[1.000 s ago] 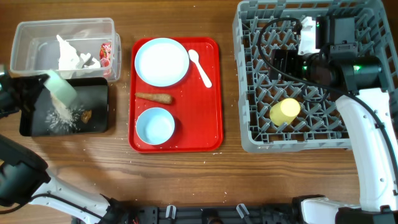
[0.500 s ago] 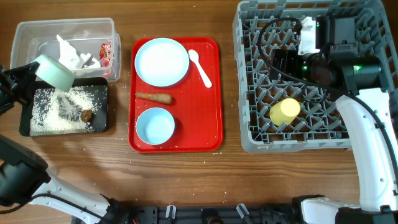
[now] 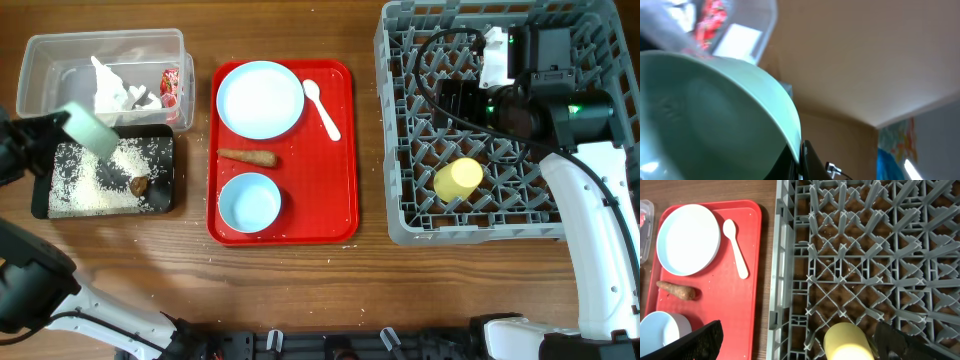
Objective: Sort waste into correct bins and load items into the dishwasher rack
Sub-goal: 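Tip the green bowl over the black tray, pouring out the rice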
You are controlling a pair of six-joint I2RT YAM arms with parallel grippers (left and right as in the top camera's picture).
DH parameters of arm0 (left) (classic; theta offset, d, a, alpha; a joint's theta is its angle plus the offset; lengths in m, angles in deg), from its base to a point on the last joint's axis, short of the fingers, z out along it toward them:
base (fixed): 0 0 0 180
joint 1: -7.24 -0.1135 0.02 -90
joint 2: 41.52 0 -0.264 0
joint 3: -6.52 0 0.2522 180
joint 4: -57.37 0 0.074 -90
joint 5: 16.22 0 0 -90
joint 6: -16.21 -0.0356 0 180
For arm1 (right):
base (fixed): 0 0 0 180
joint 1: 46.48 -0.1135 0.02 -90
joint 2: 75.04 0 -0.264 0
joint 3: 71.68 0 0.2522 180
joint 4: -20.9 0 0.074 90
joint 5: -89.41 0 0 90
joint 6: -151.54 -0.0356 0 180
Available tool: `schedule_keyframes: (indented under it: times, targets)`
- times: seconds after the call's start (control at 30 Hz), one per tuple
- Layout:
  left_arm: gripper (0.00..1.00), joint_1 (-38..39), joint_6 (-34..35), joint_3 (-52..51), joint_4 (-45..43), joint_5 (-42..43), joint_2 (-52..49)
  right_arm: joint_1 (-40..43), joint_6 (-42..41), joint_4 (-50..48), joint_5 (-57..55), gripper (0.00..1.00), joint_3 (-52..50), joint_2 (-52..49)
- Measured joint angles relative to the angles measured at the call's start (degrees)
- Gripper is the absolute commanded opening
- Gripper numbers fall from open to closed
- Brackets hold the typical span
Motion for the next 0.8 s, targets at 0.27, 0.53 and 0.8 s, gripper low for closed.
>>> schedule_keyframes:
  times: [0.27,0.53,0.8]
  targets:
    - [0.04,-1.1,2.8,0.0,1.0,2.3,0.0,0.0,0.3,-0.7,0.0,0.98,0.0,0.0]
    - [0.04,-1.5,3.8,-0.1,-2.5,-2.6,0.0,0.0,1.5,-0.9,0.0,0.98,0.0,0.0]
    - [0.04,-1.9,4.2,-0.5,1.9,-2.2,0.0,0.0,1.5,-0.7,0.0,0.98,0.0,0.0]
